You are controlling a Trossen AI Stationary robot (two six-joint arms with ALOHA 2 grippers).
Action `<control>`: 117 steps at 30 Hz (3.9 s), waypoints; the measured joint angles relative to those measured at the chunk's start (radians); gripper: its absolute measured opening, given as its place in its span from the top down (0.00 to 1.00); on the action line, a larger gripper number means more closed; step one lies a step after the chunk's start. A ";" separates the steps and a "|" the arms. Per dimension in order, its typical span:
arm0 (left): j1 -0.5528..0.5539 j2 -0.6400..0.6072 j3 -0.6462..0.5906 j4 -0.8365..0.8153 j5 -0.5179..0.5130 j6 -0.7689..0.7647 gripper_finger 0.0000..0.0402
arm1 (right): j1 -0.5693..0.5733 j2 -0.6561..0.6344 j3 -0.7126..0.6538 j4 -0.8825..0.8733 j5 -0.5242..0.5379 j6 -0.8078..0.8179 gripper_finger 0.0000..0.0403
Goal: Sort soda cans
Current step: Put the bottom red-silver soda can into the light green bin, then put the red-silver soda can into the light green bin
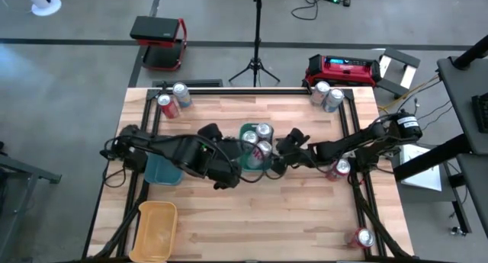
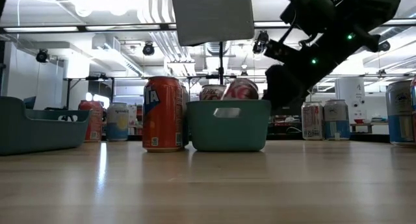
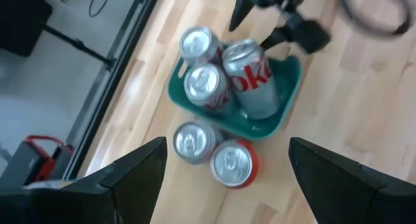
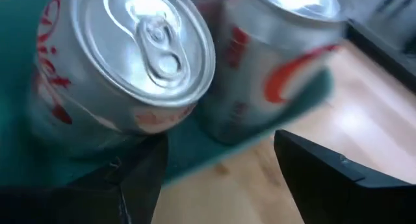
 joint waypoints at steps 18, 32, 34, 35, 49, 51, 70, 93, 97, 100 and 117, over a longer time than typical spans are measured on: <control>0.076 -0.250 -0.487 0.412 0.188 0.069 0.24 | 0.009 -0.088 0.028 0.036 -0.167 0.005 0.31; 0.094 -0.447 -0.773 0.942 0.351 0.276 0.24 | -0.368 -0.324 0.393 -0.840 -0.135 -0.079 0.15; 0.094 -0.468 -0.810 0.989 0.368 0.289 0.24 | -0.454 -0.311 0.434 -0.889 -0.158 -0.126 0.13; 0.094 -0.478 -0.827 1.005 0.371 0.291 0.24 | -0.495 -0.300 0.455 -0.909 -0.190 -0.137 0.12; 0.061 -0.544 -1.116 1.209 0.368 0.210 0.24 | -0.980 -0.067 0.592 -1.014 -0.389 -0.318 0.09; 0.045 -0.543 -1.130 1.231 0.368 0.207 0.24 | -1.020 -0.044 0.592 -1.010 -0.407 -0.324 0.09; -0.041 -0.549 -1.211 1.548 0.307 0.231 0.24 | -1.186 0.030 0.595 -0.974 -0.403 -0.290 0.09; -0.061 -0.539 -1.496 2.174 0.312 0.229 0.24 | -1.187 0.150 0.593 -0.988 -0.443 -0.237 0.23; -0.062 -0.539 -1.506 2.197 0.298 0.220 0.24 | -1.186 0.142 0.592 -0.996 -0.446 -0.244 0.25; -0.063 -0.539 -1.513 2.219 0.289 0.215 0.24 | -1.168 0.139 0.592 -0.996 -0.449 -0.264 0.25; -0.064 -0.539 -1.516 2.148 0.223 0.181 0.24 | -0.759 -0.115 0.680 -1.158 -0.451 -0.173 0.25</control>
